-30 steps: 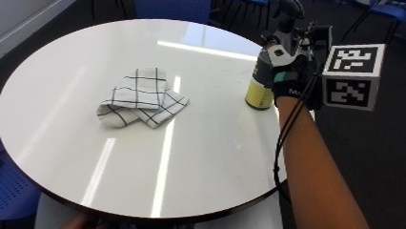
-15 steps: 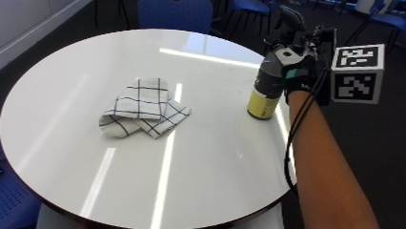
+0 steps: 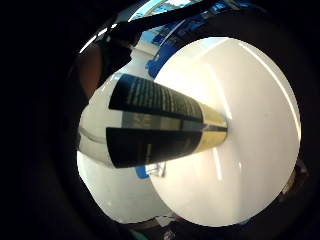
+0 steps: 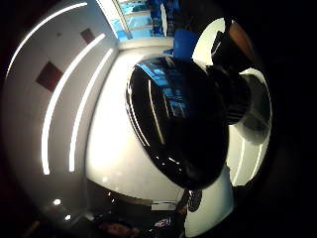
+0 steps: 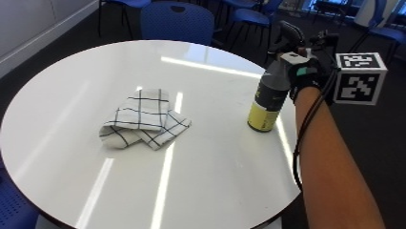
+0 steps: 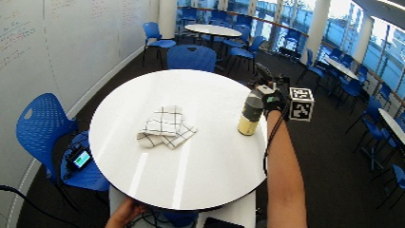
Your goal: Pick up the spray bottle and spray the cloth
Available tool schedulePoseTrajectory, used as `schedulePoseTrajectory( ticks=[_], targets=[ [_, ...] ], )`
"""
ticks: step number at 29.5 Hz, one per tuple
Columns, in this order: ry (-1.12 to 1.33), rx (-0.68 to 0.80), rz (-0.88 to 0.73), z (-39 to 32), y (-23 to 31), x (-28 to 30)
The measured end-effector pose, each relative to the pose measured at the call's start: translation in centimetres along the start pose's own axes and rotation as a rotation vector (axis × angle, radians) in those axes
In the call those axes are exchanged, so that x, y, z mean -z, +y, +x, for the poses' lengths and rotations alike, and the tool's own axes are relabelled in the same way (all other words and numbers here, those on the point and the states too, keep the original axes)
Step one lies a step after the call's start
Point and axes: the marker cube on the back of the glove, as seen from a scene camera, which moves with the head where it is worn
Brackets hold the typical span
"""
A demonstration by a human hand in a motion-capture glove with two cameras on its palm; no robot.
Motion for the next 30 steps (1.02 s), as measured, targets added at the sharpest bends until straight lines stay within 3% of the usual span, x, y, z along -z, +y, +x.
schedulePoseTrajectory(
  ticks=[19,30],
  targets=[
    [-0.036,0.048,0.010,-0.6,-1.8,-1.3],
    [0.018,0.285,0.154,-5.4,-1.3,-0.9]
  ],
)
